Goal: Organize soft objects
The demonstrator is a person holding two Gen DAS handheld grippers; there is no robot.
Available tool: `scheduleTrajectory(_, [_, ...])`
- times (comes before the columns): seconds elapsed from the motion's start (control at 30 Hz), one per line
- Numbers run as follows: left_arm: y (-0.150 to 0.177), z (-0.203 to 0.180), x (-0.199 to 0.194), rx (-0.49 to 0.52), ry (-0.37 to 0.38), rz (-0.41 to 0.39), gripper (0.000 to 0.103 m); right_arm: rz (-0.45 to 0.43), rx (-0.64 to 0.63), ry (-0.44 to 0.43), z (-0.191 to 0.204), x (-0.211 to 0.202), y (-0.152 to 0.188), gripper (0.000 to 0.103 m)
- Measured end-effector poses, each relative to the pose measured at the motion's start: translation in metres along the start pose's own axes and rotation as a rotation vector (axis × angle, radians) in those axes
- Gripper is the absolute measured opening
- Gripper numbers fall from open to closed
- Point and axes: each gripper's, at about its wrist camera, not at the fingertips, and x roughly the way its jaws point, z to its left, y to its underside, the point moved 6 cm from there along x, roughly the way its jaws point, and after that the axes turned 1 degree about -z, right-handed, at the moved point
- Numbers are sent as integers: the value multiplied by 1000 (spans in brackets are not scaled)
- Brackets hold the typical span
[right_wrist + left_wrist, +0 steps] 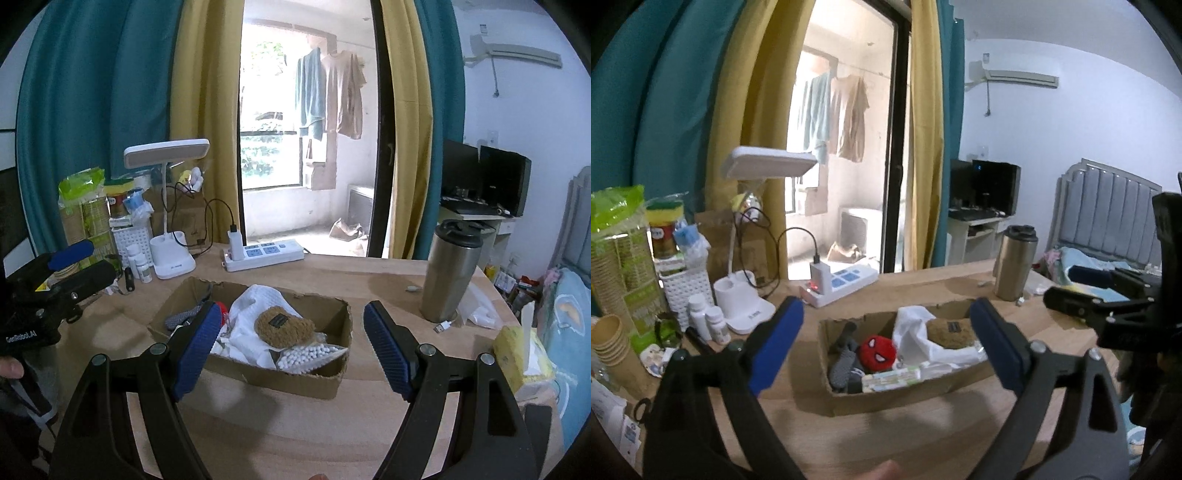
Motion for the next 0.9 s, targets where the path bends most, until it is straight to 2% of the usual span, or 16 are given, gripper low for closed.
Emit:
scheduleTrajectory(0.27, [-3, -8, -25, 3, 8, -45, 98, -32, -9, 24, 0, -23, 0, 82])
scheduleTrajectory(0.57, [0, -20, -55, -13, -18, -77, 98, -82, -6, 47, 4, -53, 1, 82])
scheduleTrajectory(0.9, [1, -12, -74, -71, -75, -115, 98, -98, 32, 62, 0, -79, 14, 82])
